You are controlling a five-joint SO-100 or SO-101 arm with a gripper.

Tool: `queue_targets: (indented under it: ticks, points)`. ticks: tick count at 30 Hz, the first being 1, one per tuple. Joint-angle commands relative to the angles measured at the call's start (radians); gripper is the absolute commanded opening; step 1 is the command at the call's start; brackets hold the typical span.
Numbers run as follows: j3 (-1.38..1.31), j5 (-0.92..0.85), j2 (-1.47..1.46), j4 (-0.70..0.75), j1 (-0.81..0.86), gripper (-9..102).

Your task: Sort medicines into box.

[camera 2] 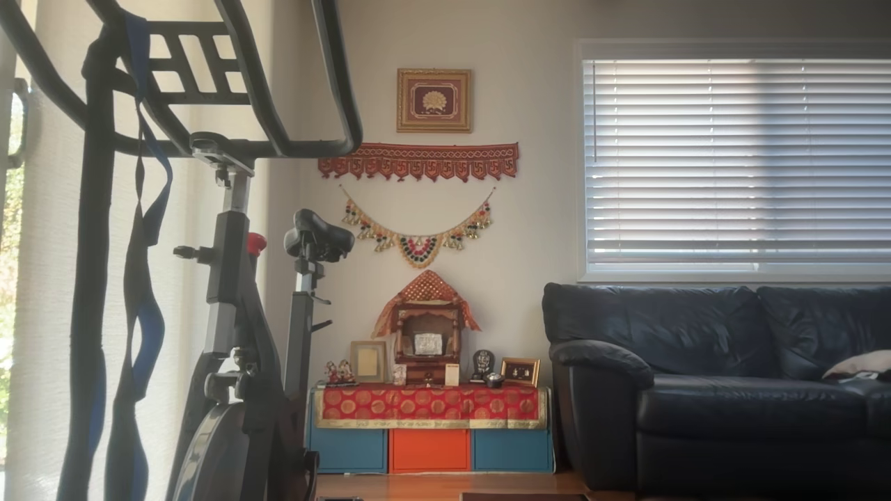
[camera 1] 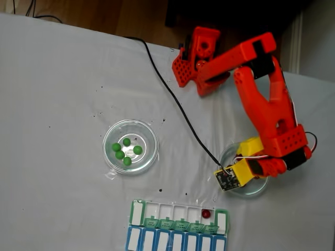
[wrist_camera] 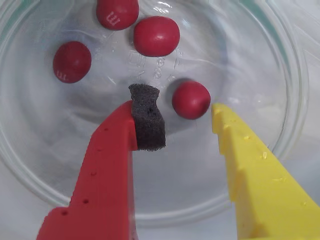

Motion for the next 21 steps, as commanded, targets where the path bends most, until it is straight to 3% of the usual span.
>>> queue_targets:
  ticks: [1,21]
  points:
    - [-0.008,0.006,0.017,-0.005,-0.020,18]
    - [-0.025,0.008,0.038,0.011,-0.037,19]
